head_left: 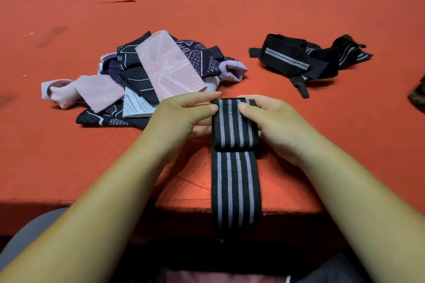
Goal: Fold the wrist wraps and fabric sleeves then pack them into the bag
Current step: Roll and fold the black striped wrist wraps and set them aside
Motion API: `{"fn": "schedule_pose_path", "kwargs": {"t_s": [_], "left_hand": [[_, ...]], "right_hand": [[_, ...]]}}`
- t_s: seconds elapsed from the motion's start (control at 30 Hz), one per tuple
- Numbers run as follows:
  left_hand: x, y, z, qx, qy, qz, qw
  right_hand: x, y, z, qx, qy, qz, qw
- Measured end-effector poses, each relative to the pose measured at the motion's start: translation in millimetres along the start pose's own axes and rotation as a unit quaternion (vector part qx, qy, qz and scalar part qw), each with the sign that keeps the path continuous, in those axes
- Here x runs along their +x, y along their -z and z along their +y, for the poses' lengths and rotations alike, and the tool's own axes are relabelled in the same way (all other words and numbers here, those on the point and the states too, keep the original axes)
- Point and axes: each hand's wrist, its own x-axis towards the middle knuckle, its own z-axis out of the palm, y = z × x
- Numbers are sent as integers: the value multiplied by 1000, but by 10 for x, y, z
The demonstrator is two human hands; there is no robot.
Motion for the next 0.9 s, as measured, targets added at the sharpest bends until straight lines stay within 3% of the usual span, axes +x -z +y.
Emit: {"fn": "schedule_pose_path", "kwargs": {"t_s": [0.2, 0.4, 0.5, 0.63, 0.77, 0.9], "left_hand": [[3, -43, -49, -25, 1, 10, 1000], [4, -104, -61, -35, -23, 54, 998], [29, -113, -77, -31, -35, 71, 996], [38, -104, -41, -62, -47, 75, 994], [6, -126, -1, -82, -42, 43, 995], [-35, -122, -6, 0, 0, -39, 999]], "right_hand": [[-23, -49, 52, 29, 12, 6, 999], [-34, -59, 147, -10, 29, -5, 1000], [-32, -56, 163, 17, -15, -23, 999], [-47, 30, 141, -76, -49, -90, 992], [-46, 54, 170, -75, -17, -62, 995], [-24, 18, 156, -7, 7, -12, 1000]]}}
